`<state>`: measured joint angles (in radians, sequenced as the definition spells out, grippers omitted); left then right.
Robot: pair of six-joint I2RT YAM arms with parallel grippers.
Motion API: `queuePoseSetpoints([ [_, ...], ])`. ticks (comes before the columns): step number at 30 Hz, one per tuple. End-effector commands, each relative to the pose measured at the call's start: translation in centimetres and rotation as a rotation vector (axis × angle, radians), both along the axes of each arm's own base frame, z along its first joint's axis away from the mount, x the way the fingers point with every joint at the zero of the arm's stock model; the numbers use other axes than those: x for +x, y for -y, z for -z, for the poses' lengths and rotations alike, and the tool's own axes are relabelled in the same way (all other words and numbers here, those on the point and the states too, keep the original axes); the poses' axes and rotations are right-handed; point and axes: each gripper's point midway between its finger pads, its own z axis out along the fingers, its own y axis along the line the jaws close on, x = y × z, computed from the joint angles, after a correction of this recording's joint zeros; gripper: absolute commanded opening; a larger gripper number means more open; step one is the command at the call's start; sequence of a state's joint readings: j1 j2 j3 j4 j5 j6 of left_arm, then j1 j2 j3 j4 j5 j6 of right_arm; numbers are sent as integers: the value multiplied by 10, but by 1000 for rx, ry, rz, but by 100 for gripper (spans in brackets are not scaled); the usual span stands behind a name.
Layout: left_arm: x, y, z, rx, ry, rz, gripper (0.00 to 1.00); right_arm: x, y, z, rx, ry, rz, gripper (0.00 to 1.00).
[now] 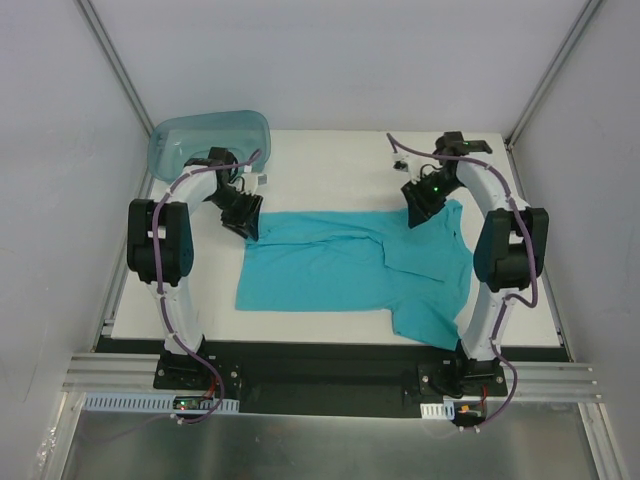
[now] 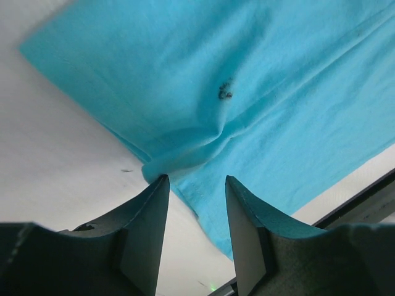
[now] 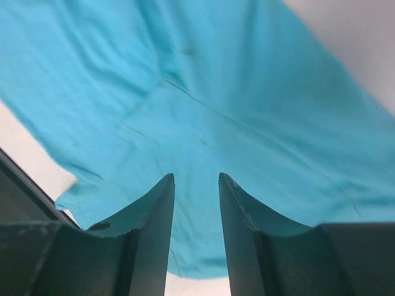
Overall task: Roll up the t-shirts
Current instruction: Fold the T-shirt at the center of the board.
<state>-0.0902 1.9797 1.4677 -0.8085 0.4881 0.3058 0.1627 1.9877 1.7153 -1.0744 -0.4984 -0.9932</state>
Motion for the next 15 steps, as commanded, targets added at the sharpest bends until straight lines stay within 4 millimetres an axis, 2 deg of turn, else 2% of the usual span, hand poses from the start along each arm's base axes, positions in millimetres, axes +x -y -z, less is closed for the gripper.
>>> queuePoseSetpoints([
  [1,23,-14,-22,62,95,-33,42,6,39,1,-72,9,136,37],
  [3,30,-20,-17,93,93,-51,44,10,59,14,-143,25,166,36],
  [8,35,-21,-15,94,85,-76,49,21,84,46,-237,12,206,35],
  [11,26,-15,-14,57,64,-58,49,22,93,61,-270,-3,206,35],
  [15,7,-12,-2,37,-2,-56,49,25,102,73,-312,-15,202,35],
])
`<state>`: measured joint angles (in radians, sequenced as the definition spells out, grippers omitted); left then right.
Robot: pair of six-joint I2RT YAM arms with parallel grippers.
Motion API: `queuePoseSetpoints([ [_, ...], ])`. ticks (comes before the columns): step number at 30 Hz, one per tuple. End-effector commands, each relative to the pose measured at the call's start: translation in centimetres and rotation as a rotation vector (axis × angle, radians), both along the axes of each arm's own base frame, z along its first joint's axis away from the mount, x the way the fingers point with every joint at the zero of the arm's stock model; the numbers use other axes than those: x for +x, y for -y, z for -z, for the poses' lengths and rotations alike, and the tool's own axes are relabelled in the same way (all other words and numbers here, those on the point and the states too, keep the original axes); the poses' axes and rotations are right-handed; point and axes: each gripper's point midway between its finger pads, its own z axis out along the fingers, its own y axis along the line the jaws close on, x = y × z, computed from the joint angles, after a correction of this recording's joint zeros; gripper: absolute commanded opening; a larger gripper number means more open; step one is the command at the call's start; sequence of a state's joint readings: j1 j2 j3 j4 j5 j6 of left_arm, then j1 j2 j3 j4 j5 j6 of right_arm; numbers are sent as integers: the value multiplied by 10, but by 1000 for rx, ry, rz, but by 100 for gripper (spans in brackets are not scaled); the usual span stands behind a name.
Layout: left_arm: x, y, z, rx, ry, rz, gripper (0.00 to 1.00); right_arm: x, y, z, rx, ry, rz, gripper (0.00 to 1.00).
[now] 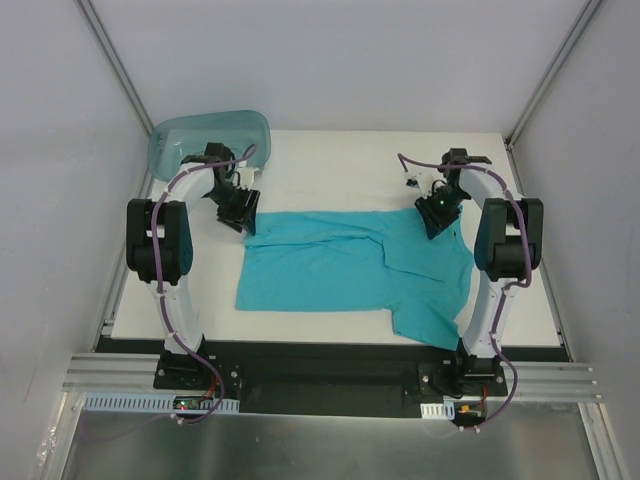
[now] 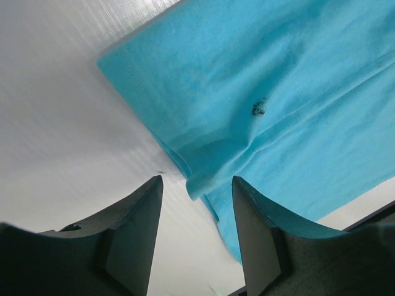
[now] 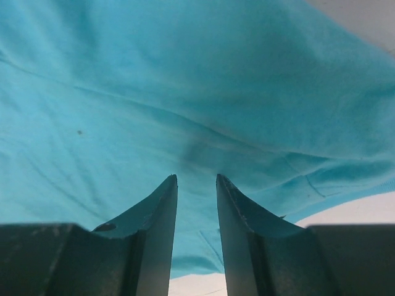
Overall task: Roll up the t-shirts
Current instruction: Fold the T-shirt at the center of the board.
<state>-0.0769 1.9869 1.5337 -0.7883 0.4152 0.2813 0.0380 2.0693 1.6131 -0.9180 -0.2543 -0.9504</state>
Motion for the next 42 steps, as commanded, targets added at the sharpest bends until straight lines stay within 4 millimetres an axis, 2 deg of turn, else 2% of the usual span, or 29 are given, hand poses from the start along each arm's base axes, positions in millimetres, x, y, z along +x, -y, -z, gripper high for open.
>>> queuePoseSetpoints([
  [1,-23,1,9,-23,-84,-12,48,5,16,9,-72,1,13,35],
  [5,-34,-3,21,-3,-119,0,46,1,17,11,-77,-14,3,35],
  [8,-38,-5,27,7,-131,16,38,-3,24,14,-89,-32,9,35],
  [12,-42,-6,31,6,-140,33,11,-7,31,21,-97,-56,17,35],
  [13,-43,-5,31,2,-140,42,0,-9,31,21,-97,-62,9,35],
  [16,-50,-2,30,-23,-149,59,0,-9,31,21,-97,-62,6,35],
  [20,-75,-6,33,-9,-194,67,0,-4,39,21,-143,-67,4,35],
  [23,-85,-15,36,32,-199,75,0,-7,46,22,-178,-78,-12,35],
  [26,-85,-22,39,69,-200,78,0,-9,50,24,-200,-87,-34,35],
  [27,-83,-24,39,80,-193,74,1,-9,51,23,-205,-85,-39,35],
  [28,-82,-28,39,102,-191,76,8,-9,52,23,-209,-86,-42,35],
  [30,-78,-31,33,113,-164,87,30,-8,52,20,-208,-88,-54,35],
  [33,-67,-34,12,98,-92,96,39,-6,47,8,-179,-66,-54,35],
  [37,-40,-22,-21,21,33,122,40,6,34,-20,-107,-9,-46,36],
  [39,-29,-12,-26,-35,39,107,38,8,31,-27,-91,2,-39,36],
  [40,-16,-9,-34,-48,65,100,36,9,30,-27,-88,2,-39,36],
  [42,-7,-2,-28,-84,36,80,33,13,31,-28,-92,3,-34,36],
])
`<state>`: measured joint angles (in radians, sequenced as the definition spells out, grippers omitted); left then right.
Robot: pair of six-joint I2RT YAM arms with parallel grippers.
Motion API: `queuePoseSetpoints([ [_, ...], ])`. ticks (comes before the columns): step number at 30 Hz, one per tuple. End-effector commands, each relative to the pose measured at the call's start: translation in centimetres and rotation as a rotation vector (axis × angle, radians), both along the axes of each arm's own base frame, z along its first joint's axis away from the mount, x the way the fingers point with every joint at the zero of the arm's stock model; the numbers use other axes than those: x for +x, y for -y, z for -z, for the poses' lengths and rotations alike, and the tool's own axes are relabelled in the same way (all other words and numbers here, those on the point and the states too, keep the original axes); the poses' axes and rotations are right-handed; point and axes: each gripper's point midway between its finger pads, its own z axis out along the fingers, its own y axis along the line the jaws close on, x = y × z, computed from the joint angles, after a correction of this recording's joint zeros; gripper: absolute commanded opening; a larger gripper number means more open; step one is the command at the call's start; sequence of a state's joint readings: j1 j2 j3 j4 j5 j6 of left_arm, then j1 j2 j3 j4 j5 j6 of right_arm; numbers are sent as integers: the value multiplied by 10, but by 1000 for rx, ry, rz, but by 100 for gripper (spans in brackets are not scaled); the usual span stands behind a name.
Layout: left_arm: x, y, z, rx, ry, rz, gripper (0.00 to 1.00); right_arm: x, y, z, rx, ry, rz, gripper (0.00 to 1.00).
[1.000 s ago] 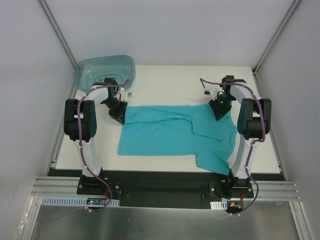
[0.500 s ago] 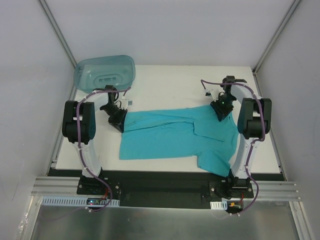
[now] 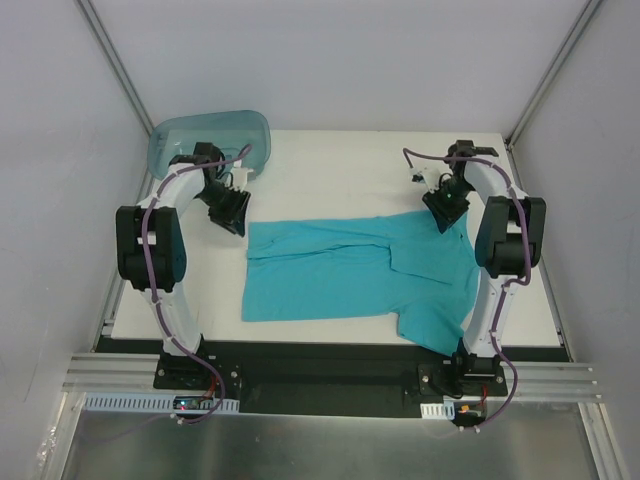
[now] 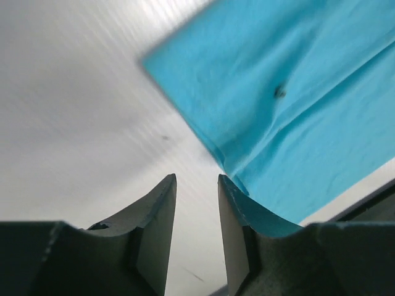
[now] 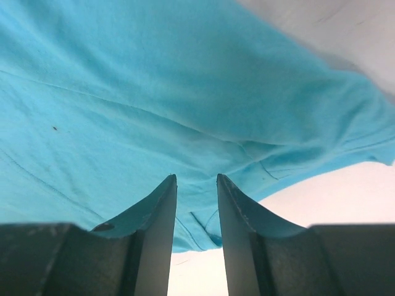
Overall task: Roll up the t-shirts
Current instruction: Fold the T-shirt at the center of the board.
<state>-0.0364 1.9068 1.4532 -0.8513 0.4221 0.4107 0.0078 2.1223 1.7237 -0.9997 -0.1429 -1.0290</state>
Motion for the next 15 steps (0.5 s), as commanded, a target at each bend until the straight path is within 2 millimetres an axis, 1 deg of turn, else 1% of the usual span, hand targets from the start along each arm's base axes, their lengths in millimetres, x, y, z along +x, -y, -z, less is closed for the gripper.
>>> queuePoseSetpoints([
  [1,31,22,-25,-103,60,9,29,2,0,-17,12,-4,8,36],
  [2,34,25,-17,-102,42,13,27,4,1,-17,5,-2,10,36],
  [4,43,27,-16,-89,53,20,23,6,4,-13,-11,-7,10,36],
  [5,44,27,-5,-63,28,20,24,7,4,-12,-15,-4,10,36],
  [6,46,21,0,-19,22,1,27,9,5,-12,-20,1,13,36],
  [8,47,17,9,6,5,-8,34,11,5,-10,-21,-1,24,37],
  [9,50,13,14,35,2,-29,34,12,5,-11,-19,2,30,37],
  [11,53,12,20,41,-6,-40,34,12,2,-11,-11,3,45,37],
  [13,59,15,20,28,5,-46,33,11,1,-10,-10,-3,49,37],
  [14,60,16,24,24,-5,-48,31,9,1,-10,-11,-7,51,37],
  [15,62,17,24,19,-6,-49,26,8,0,-10,-13,-8,45,37],
])
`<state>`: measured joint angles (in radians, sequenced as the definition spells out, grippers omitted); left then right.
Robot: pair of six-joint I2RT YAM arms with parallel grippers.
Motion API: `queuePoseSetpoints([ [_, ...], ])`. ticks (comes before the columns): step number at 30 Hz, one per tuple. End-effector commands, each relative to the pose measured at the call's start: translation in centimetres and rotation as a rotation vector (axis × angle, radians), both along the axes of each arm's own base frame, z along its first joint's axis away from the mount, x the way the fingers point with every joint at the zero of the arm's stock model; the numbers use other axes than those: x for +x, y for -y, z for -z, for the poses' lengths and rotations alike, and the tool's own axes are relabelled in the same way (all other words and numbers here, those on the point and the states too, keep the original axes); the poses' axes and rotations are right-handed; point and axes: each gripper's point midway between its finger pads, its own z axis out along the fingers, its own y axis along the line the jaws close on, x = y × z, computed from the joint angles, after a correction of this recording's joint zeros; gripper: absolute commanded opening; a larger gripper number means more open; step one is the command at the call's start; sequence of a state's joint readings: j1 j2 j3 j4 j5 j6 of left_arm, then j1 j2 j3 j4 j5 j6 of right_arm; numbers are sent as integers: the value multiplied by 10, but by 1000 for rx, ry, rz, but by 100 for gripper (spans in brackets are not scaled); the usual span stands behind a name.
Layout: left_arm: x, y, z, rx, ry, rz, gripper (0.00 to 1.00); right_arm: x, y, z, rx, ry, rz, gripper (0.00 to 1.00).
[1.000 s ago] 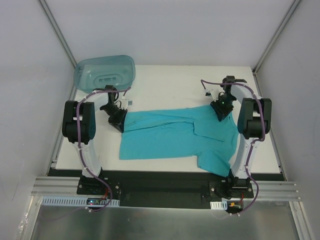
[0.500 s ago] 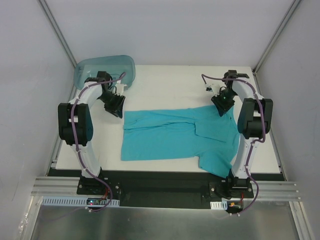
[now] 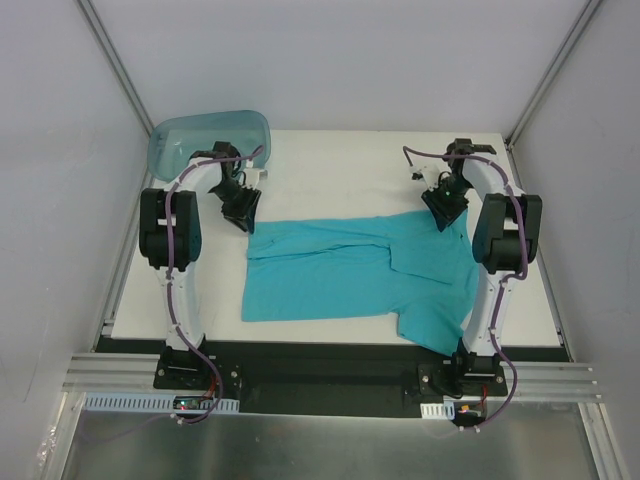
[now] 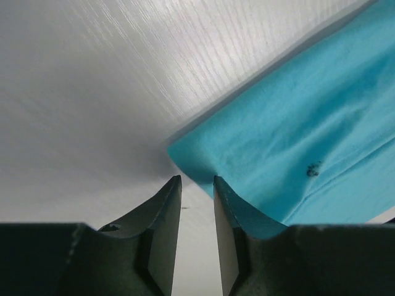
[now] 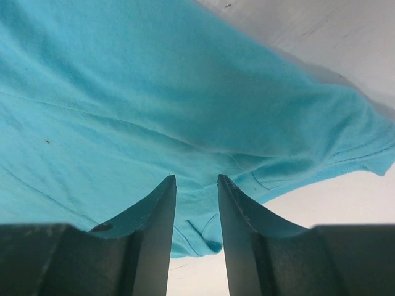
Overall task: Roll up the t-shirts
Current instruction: Fold the T-shirt at the center of the board.
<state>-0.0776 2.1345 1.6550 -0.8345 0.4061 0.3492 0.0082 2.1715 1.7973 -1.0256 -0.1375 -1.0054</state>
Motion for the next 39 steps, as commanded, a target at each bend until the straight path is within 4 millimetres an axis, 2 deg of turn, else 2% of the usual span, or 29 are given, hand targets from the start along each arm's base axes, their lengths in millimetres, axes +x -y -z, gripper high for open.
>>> queuePoseSetpoints([
  [1,19,1,-9,1,34,-28,24,-5,0,-9,-12,-11,19,37],
  [4,21,5,-3,-17,20,-24,14,-7,2,-8,-20,-16,14,37],
  [9,20,9,-5,-46,20,-16,0,-8,2,-4,-28,-27,11,37],
  [14,27,10,-20,-52,69,-1,0,-10,4,3,-41,-44,3,37],
  [22,48,7,-44,-34,170,9,0,-15,15,20,-105,-95,-19,37],
  [27,49,3,-42,-9,172,9,0,-16,18,27,-127,-105,-22,37],
  [31,45,-8,-39,54,165,-10,0,-14,18,28,-132,-105,-22,37],
  [32,44,-11,-39,69,165,-19,3,-14,18,29,-131,-104,-21,37],
  [33,41,-14,-42,85,172,-33,10,-13,24,28,-163,-100,-21,37],
  [34,41,-16,-45,94,179,-53,22,-13,24,28,-165,-99,-16,37],
  [35,37,-17,-46,101,178,-59,25,-12,24,28,-165,-96,-15,37],
  [36,35,-16,-60,92,209,-64,26,-12,24,28,-167,-96,-10,37],
  [38,25,-10,-65,58,203,-70,29,-12,24,28,-168,-95,-7,37],
  [39,21,-8,-75,47,222,-71,29,-11,24,28,-168,-93,-7,37],
])
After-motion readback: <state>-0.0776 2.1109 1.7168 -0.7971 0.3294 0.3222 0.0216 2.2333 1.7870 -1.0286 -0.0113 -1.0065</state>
